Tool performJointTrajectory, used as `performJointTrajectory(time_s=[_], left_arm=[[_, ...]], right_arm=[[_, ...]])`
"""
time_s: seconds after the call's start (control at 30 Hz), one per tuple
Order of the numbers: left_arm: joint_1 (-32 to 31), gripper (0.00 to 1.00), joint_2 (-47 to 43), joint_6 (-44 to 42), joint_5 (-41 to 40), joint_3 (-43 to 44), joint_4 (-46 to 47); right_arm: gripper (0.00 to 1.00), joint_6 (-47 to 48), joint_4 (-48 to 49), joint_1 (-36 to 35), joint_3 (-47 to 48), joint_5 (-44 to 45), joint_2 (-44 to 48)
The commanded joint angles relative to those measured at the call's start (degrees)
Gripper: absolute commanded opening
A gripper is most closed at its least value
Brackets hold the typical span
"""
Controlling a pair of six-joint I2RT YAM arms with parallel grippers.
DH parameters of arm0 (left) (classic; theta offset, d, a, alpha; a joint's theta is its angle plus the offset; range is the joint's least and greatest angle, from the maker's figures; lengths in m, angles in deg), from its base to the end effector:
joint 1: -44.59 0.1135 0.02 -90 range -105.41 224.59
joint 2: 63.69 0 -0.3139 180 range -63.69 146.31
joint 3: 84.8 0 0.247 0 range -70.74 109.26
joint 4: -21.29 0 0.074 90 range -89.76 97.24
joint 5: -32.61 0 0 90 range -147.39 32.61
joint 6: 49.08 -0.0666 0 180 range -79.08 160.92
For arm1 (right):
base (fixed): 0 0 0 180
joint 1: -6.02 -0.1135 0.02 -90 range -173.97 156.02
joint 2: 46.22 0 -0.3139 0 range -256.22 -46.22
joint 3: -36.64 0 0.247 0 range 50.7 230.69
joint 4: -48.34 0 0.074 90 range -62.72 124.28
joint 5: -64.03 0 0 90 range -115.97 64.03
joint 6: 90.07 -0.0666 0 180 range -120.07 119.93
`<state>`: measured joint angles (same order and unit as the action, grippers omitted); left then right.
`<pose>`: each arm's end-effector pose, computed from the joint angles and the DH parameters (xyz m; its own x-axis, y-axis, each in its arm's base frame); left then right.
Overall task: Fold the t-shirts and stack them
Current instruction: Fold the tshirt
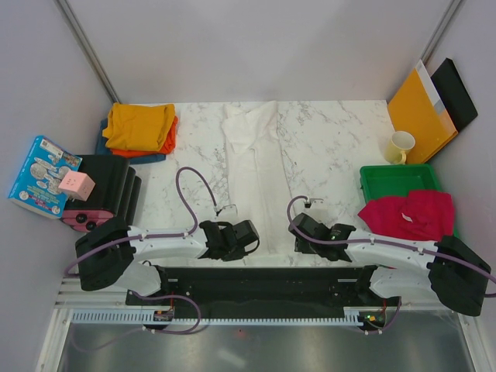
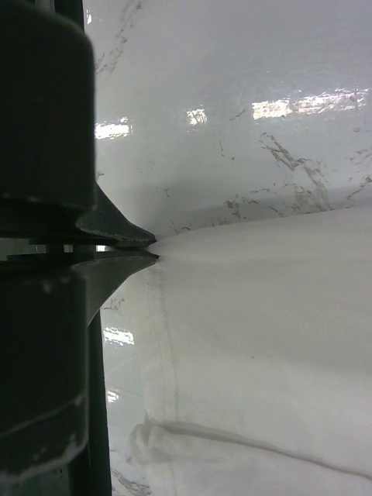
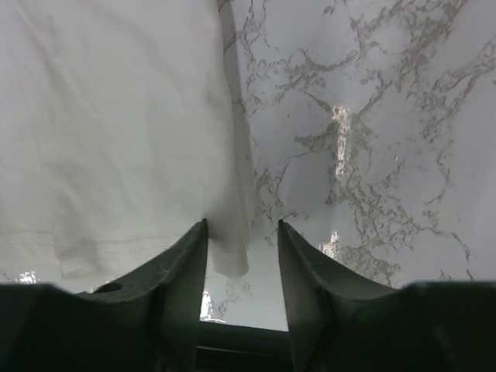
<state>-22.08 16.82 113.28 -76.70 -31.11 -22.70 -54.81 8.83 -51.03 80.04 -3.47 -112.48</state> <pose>0.1128 -0.2058 0.1824 -0.8982 -0.1885 -0.3972 -0.1069 0.9699 -0.2186 0.1215 0.1406 0.1848 -0.8324 0.1027 -0.5446 0.0016 0.9831 0.1830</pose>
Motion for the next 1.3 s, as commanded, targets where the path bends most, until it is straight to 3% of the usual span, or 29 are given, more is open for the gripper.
performJointTrajectory(time_s=[0.0, 0.2, 0.27, 0.33, 0.57, 0.8, 1.13, 1.27], left_arm=[[-0.2, 0.02, -0.9, -1.0, -0.9, -0.9, -1.4], [-0.2, 0.02, -1.1, -1.0, -1.1, -0.7, -1.4], [-0.2, 0.02, -1.1, -1.0, -1.0, -0.7, -1.4], [-0.2, 0.02, -1.0, -0.8, -0.9, -0.7, -1.4], [-0.2, 0.02, -2.6, -0.6, -1.5, -0.4, -1.9], [-0.2, 0.02, -9.0, -2.4, -6.3, 4.8, -8.7], [-0.3, 0.02, -12.5, 0.8, -7.8, 5.7, -13.2], [-0.2, 0.02, -15.1, 0.8, -12.0, 8.3, -17.0]], right_arm=[[0.40, -3.1, 0.8, -0.4, -1.5, 0.4, 1.0], [0.23, -5.2, 0.7, -1.0, -3.7, -0.7, 1.9], [0.07, -5.6, 0.8, -0.9, -4.2, -1.0, 2.1], [0.00, -6.2, 0.8, -1.0, -4.6, -1.1, 2.4], [0.00, -5.2, 0.5, -2.1, -3.9, -0.4, 5.9], [0.00, -4.5, -2.9, -6.6, 1.7, 4.1, 6.1], [0.00, -2.3, -2.0, -7.5, 3.5, 4.8, 4.5], [0.00, 0.9, -3.5, -7.5, 7.5, 7.7, 5.4]])
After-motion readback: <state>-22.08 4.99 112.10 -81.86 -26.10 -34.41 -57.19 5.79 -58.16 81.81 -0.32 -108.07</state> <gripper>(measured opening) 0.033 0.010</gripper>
